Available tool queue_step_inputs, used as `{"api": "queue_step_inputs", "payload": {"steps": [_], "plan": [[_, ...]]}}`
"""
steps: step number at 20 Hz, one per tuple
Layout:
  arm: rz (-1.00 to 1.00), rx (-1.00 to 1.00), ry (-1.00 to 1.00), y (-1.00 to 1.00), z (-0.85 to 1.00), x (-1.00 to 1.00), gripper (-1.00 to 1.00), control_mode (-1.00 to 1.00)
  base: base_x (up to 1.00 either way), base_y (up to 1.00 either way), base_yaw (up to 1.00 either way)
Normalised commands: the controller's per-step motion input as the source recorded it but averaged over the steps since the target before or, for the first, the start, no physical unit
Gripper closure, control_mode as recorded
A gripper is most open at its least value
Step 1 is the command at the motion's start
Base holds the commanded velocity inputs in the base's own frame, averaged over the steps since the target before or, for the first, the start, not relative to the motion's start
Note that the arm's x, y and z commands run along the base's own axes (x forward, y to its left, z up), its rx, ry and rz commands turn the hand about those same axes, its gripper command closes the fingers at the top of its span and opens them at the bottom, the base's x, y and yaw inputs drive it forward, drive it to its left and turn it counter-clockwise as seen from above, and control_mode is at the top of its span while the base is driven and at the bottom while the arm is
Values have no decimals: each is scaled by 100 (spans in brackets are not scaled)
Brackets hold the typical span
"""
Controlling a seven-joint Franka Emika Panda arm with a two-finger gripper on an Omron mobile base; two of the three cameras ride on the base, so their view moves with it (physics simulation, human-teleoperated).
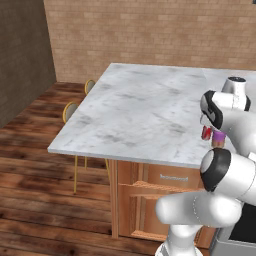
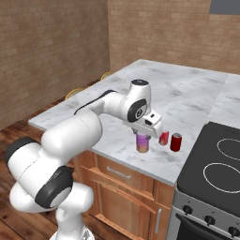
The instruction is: Four empty soda cans are scattered around the kitchen. Gather all the cans and cluster them next to the stove for recycling.
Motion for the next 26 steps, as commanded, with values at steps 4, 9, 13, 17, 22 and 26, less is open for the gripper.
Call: {"api": "queue_step_inputs", "payload": {"steps": [4,9,13,17,22,26], "plan": [[0,0,-7,-7,-10,13,100,-100,0,0,0],[0,0,-6,-12,-10,7,100,-100,0,0,0],[0,0,-4,-11,-10,10,100,-100,0,0,0],[0,0,-1,-13,-13,11,100,-100,0,0,0],[0,0,0,-6,-13,21,100,-100,0,0,0],[0,0,0,-5,-12,28,100,-100,0,0,0]]}}
